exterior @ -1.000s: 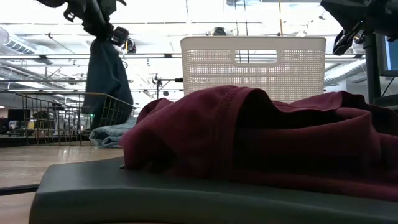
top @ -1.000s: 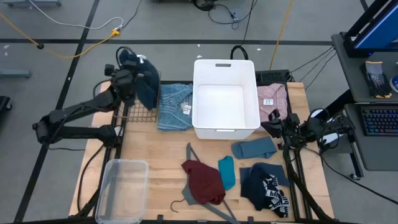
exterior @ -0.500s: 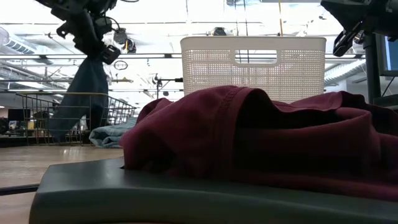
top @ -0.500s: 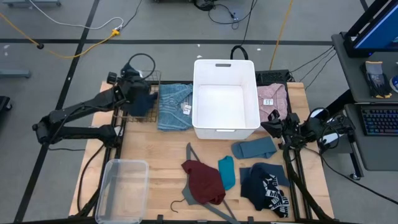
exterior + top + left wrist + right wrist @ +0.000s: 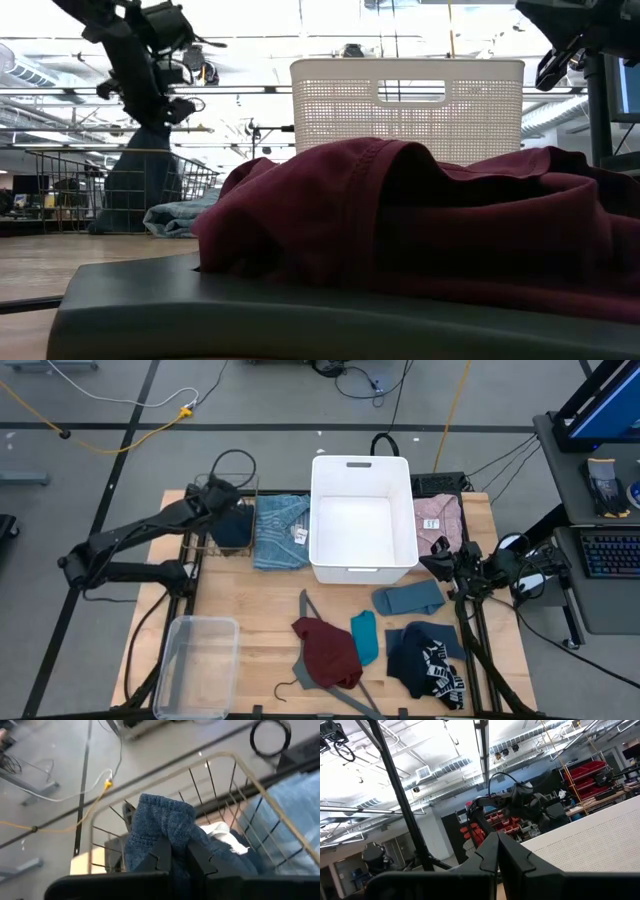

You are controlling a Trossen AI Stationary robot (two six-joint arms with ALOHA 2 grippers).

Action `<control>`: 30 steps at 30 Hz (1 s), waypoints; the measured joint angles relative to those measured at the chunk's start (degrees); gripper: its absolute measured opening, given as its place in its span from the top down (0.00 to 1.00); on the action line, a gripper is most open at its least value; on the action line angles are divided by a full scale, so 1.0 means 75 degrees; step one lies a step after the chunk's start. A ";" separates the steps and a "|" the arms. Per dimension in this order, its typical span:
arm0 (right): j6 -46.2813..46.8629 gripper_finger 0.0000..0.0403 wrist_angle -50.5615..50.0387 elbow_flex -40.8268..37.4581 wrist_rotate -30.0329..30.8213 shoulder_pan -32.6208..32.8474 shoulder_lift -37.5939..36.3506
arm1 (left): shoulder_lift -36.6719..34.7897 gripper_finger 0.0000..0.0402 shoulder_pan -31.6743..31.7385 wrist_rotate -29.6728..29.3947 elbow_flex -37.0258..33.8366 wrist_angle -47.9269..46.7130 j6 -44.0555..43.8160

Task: Pick & Place Cloths
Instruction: Put the blue underpants into the wire basket, then put the dark red underpants into the wire basket

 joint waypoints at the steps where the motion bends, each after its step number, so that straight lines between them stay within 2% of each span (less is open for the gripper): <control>1: 0.0000 0.99 0.0000 0.0001 -0.0001 0.0001 0.0000 | 0.0107 0.96 0.0046 0.0056 -0.0004 -0.0002 0.0010; 10: 0.0017 0.99 -0.0003 0.0000 -0.0009 0.0000 0.0000 | 0.1084 0.94 0.0598 0.0672 -0.0004 0.0260 0.0212; 14: 0.0017 0.99 -0.0003 -0.0001 -0.0011 -0.0002 0.0000 | 0.1333 0.89 0.0779 0.0825 -0.0004 0.0474 0.0270; 19: 0.0020 0.99 -0.0001 0.0002 -0.0015 0.0001 0.0000 | 0.1335 0.76 0.0849 0.0825 -0.0004 0.0798 0.0251; 24: 0.0020 0.99 -0.0002 -0.0001 -0.0015 0.0001 0.0000 | 0.1191 0.59 0.0847 0.0766 -0.0004 0.1010 0.0443; 30: 0.0020 0.99 -0.0003 -0.0001 -0.0017 -0.0001 0.0000 | 0.0627 0.39 0.0847 0.0437 0.0016 0.1118 0.0956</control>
